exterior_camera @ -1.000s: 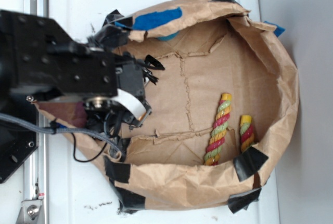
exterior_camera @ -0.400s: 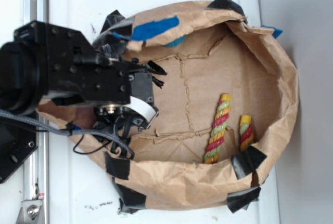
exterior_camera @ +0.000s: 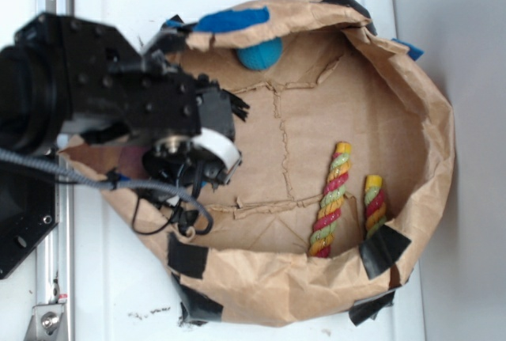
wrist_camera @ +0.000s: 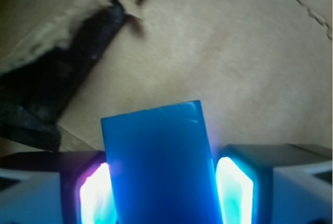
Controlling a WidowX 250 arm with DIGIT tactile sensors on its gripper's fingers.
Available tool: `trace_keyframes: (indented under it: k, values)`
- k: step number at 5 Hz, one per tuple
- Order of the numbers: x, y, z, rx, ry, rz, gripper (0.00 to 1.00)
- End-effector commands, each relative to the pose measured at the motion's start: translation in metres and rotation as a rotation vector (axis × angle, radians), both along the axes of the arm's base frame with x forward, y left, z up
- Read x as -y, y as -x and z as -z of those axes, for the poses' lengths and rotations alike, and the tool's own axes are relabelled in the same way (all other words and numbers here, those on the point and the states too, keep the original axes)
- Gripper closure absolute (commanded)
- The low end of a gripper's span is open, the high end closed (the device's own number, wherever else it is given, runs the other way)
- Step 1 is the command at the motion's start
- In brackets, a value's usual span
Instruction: Grab the blue block.
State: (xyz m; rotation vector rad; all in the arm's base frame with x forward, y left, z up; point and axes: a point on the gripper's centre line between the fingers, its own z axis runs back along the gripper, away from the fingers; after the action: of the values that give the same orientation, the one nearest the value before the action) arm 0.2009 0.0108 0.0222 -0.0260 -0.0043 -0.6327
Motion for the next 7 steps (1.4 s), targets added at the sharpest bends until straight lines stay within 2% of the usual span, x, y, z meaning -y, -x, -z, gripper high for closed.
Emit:
trace_keyframes:
  k: [1,2,3,4,5,6,7]
  values:
    - [-0.023,-0.047,-0.052,0.071,0.046,-0.175,1.0]
    - [-0.047,-0.094,-0.098,0.071,0.14,-0.32,1.0]
    - [-0.045,-0.107,-0.124,0.177,0.194,-0.5,1.0]
    - [-0.038,-0.095,-0.14,0.209,0.251,-0.666,1.0]
    - [-0.022,-0.083,-0.145,0.23,0.19,-0.656,1.0]
    - [-0.007,-0.075,-0.146,0.196,0.117,-0.677,1.0]
    - [0.01,-0.068,-0.141,0.072,0.112,-0.655,1.0]
